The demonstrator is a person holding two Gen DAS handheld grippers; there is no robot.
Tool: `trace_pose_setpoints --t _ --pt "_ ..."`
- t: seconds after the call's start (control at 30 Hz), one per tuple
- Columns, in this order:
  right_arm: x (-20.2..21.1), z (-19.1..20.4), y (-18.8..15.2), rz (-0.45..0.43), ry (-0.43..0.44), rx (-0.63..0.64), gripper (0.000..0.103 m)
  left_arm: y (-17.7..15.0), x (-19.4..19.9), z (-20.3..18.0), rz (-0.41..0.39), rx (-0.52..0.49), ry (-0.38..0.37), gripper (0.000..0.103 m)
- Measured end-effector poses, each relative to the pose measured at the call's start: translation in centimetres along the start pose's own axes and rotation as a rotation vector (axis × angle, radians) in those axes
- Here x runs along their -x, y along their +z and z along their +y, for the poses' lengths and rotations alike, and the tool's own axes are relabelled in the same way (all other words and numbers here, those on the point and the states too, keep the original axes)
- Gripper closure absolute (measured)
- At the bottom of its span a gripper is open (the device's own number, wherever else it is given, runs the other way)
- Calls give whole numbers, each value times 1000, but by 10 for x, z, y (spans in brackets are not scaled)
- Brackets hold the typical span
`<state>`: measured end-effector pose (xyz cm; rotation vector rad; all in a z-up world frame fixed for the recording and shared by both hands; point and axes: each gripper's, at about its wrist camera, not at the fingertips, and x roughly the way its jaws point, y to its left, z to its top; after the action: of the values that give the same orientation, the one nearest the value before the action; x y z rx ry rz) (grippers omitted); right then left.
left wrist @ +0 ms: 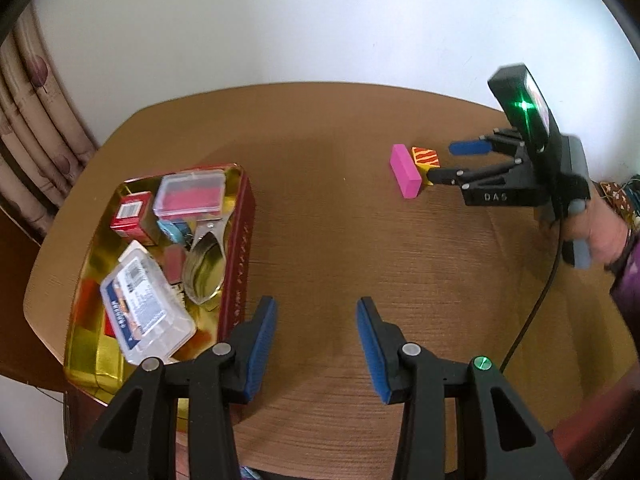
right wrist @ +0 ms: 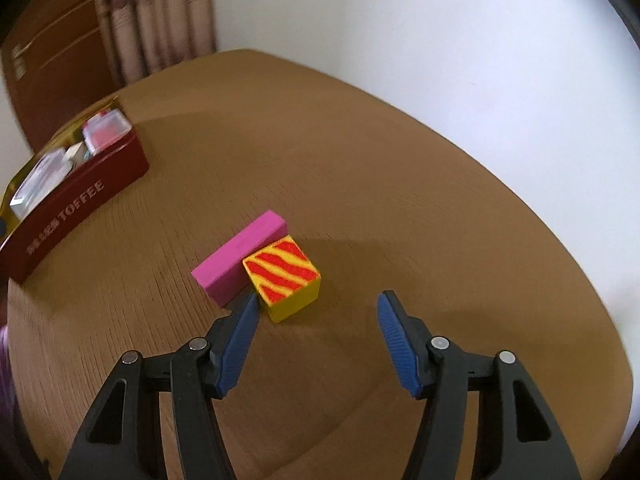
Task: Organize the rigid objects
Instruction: 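Reach and grasp the yellow-red striped cube with the right tool, then lift the striped cube with right while left reaches the pink eraser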
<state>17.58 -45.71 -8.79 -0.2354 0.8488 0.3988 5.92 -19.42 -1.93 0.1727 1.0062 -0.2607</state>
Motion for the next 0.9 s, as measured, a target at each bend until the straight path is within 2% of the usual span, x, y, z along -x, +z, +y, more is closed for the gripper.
trace_pose_setpoints --t 0.1,0.17,0.2,0.23,0.37,0.5,0.6,0.63,0.7,0.77,0.9 --pt "-9 4 9 30 18 87 45 3 -10 -5 34 0 7 61" --pt "-15 5 12 45 61 107 46 5 -19 -5 52 -1 6 61" --pt "-19 6 15 50 75 111 55 6 -23 -7 61 -2 6 61" --pt "-24 7 16 64 74 117 73 6 -26 -9 68 -4 10 61" --pt "-19 8 7 58 81 54 76 9 -34 -15 95 -17 22 61" --pt "13 -4 -35 -15 8 -89 76 18 -35 -15 87 -2 6 61" --pt "46 -16 -81 -66 -140 -223 76 31 -37 -16 78 8 -21 61" --pt "58 -18 -101 -73 -215 -265 76 36 -39 -18 83 3 -31 61" --pt "69 -20 -128 -64 -290 -317 76 46 -46 -24 100 -12 -57 61" --pt "77 -25 -153 -53 -300 -401 76 57 -52 -31 111 -17 -89 61" --pt "89 -34 -173 -71 -313 -507 76 82 -66 -45 111 -28 -86 61"
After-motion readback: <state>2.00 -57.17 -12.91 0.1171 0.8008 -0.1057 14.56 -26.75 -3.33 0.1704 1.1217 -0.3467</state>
